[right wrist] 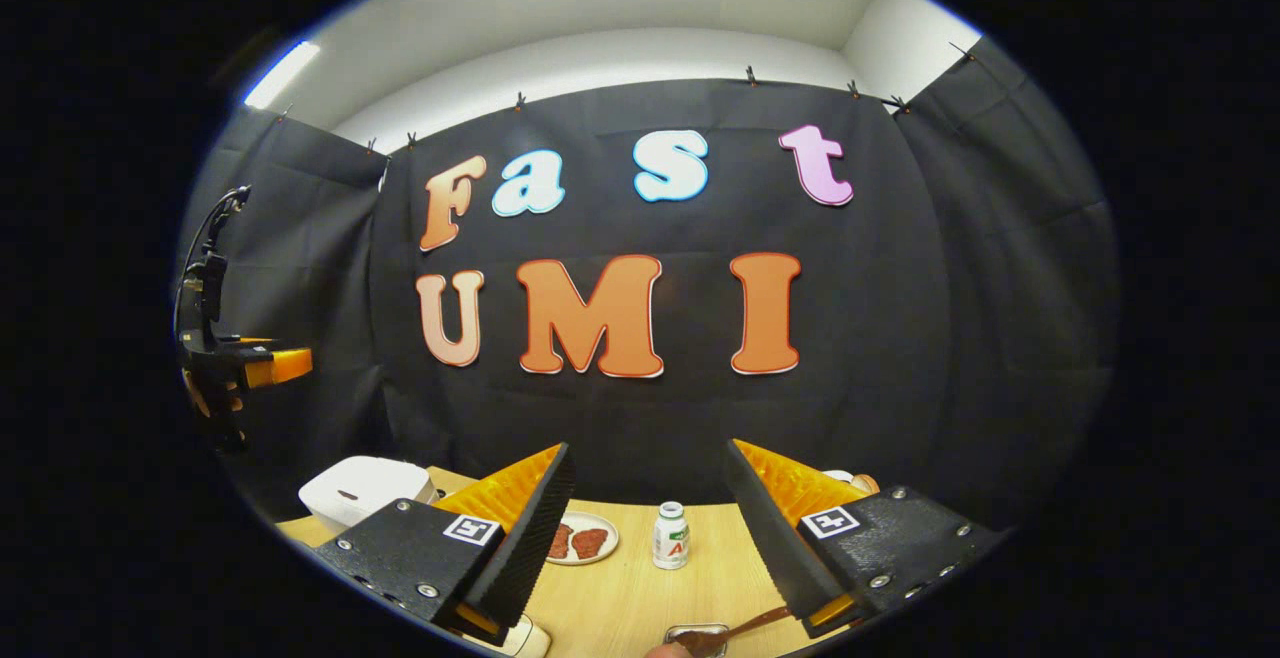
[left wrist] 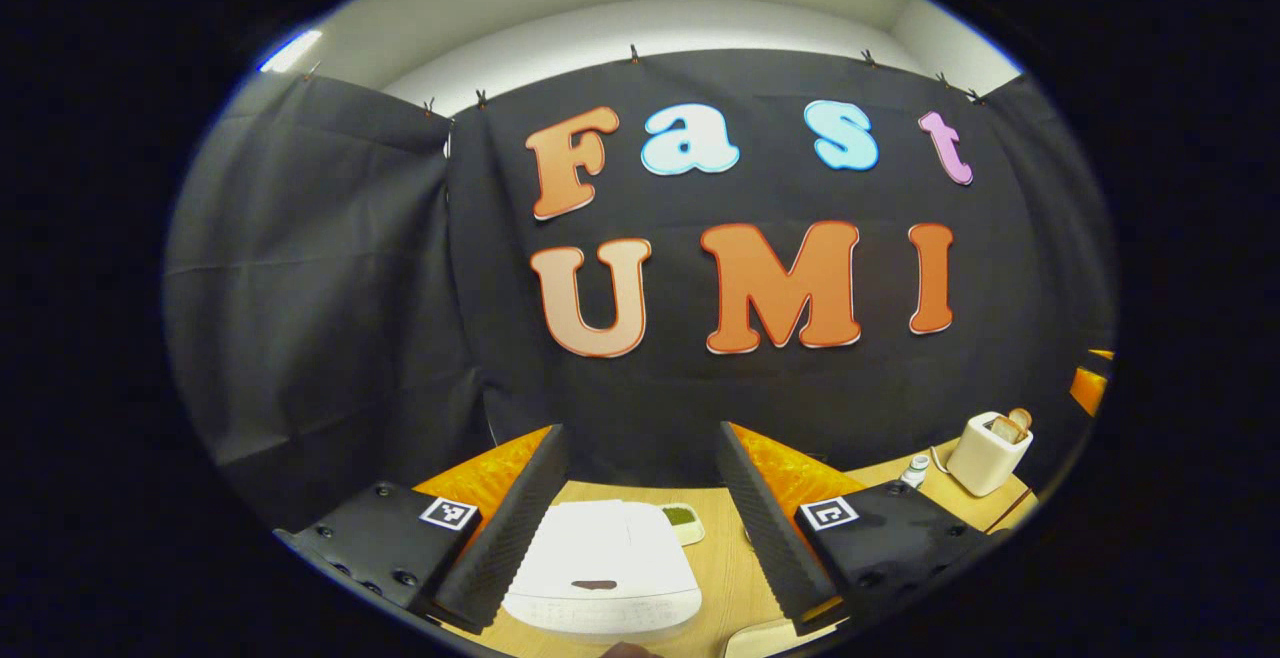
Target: Close the left gripper, press the button to open the rice cooker; take a wooden spoon from the chopstick holder with the right hand, scoop a spoonful of rice and pour it into the rice cooker, then put the wooden spoon back into the chopstick holder.
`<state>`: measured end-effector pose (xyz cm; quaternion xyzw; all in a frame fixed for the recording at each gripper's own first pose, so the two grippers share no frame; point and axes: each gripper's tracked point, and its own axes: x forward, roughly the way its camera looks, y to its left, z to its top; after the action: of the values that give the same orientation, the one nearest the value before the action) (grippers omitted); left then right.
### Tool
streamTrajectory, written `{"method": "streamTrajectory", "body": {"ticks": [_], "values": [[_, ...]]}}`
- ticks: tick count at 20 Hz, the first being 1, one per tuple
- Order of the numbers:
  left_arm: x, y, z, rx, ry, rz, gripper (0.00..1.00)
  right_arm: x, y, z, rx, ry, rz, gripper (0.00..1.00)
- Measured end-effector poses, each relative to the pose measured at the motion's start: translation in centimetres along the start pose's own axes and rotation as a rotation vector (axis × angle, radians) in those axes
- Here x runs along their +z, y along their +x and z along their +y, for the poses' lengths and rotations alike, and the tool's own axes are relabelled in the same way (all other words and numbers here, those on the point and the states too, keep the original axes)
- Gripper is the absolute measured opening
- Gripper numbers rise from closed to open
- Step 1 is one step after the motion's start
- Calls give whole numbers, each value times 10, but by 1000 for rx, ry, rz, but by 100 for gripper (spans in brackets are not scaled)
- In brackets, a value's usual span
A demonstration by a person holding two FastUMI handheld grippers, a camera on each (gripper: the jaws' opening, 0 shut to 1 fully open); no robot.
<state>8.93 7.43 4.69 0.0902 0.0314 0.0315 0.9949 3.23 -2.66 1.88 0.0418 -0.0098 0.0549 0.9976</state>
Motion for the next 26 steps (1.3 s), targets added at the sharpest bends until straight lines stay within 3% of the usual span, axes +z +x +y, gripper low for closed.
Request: {"method": "streamTrajectory", "body": {"ticks": [5,7,19,26], "values": [[10,-30,-22,-27,-25,-130,100,-1,0,8,22,12,-14,94],[6,-37,-29,-32,9,-167,100,-7,1,10,25,11,-14,94],[-43,-51,-82,-143,5,-48,100,-16,-2,22,32,11,-24,94],[-49,-47,-77,-138,-14,-22,100,-17,-2,32,50,-1,-27,94]]}}
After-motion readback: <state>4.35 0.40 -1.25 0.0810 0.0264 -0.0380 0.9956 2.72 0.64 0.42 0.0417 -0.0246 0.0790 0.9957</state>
